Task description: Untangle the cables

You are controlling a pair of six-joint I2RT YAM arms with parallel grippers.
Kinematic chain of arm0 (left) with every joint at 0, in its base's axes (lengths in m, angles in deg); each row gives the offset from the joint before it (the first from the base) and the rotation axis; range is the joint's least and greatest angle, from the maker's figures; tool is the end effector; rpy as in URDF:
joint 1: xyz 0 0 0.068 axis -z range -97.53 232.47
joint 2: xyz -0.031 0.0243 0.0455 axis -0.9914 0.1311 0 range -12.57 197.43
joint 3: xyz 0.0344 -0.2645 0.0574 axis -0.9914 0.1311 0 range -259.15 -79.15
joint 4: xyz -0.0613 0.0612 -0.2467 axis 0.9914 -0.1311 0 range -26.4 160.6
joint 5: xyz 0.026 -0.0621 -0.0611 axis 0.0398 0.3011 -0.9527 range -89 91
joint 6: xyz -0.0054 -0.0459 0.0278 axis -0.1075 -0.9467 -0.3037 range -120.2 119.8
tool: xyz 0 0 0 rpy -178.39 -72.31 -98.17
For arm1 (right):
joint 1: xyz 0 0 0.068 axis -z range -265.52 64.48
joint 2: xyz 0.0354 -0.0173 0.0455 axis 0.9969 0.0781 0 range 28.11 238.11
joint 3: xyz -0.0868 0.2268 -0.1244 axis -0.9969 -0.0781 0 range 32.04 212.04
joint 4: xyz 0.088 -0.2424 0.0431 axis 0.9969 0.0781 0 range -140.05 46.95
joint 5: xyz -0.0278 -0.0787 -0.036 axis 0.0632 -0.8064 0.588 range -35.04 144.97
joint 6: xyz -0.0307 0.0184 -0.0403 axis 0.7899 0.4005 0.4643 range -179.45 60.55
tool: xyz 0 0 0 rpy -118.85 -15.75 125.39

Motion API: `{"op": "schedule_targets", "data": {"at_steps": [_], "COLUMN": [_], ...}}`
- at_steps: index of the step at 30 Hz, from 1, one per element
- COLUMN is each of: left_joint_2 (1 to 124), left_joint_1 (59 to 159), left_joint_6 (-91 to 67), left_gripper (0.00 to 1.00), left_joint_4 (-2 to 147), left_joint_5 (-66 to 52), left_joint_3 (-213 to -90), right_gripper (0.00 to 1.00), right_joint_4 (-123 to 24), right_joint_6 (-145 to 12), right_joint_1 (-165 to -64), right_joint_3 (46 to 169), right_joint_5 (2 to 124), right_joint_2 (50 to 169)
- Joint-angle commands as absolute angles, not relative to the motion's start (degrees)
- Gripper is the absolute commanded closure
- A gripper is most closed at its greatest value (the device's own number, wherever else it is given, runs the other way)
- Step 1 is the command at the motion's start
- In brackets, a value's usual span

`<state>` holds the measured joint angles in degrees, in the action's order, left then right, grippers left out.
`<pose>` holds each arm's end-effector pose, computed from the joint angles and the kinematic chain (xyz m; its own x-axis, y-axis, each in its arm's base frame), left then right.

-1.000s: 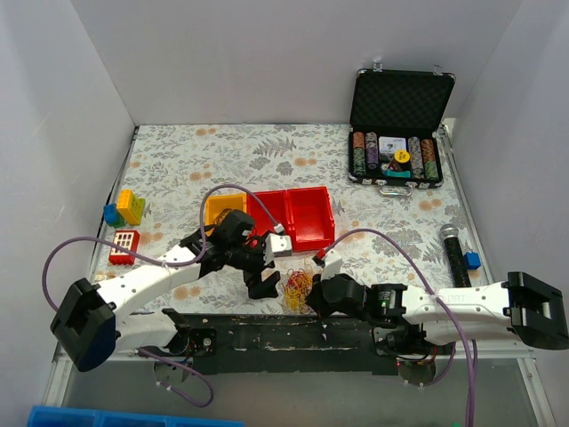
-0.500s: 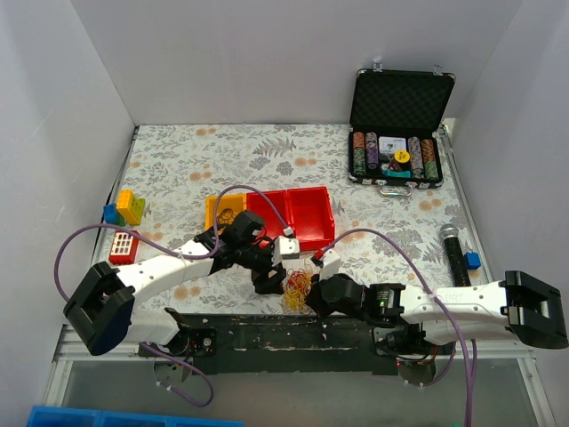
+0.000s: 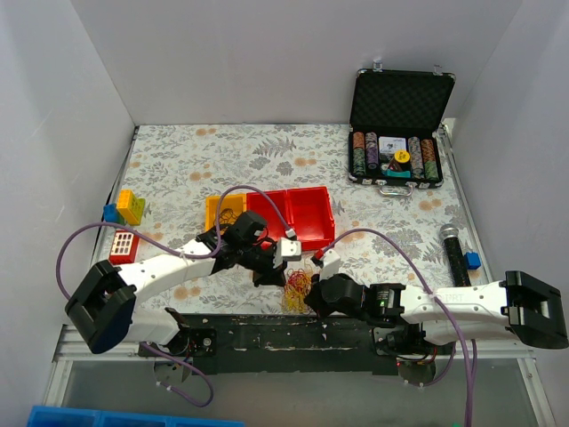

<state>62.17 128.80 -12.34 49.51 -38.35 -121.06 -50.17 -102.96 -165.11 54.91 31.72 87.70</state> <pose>0.1554 -0.1955 0.2038 -0.7175 0.5160 -0.4680 0.6815 0.3809 -0.6249 0.0507 0.1984 0.1793 -0.6609 -0.0965 -0.7442 -0.5398 0.7501 0.3821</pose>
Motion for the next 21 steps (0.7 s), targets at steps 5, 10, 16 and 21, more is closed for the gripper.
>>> {"op": "schedule_targets", "data": {"at_steps": [5, 10, 16, 21], "left_joint_2": [59.0, 56.1, 52.5, 49.6], "left_joint_1": [129.1, 129.0, 128.9, 129.0], "left_joint_6": [-7.9, -6.7, -7.8, -11.7], "left_gripper": [1.0, 1.0, 1.0, 1.0], "left_joint_4": [40.5, 31.8, 21.4, 19.7], "left_joint_5": [-39.1, -34.7, -35.9, -35.6], "left_joint_3": [-126.5, -135.8, -150.3, -158.0], "right_gripper": [0.99, 0.99, 0.96, 0.97], "right_joint_4": [-52.8, -52.5, -52.5, -52.2], "right_joint_6": [-103.2, -104.5, -106.4, -108.0], "right_joint_1": [-165.3, -165.3, -165.3, -165.3], "right_joint_3": [54.9, 52.8, 50.0, 48.5], "right_joint_5": [29.6, 29.3, 29.4, 29.5], "right_joint_2": [85.9, 84.6, 84.2, 84.9]}}
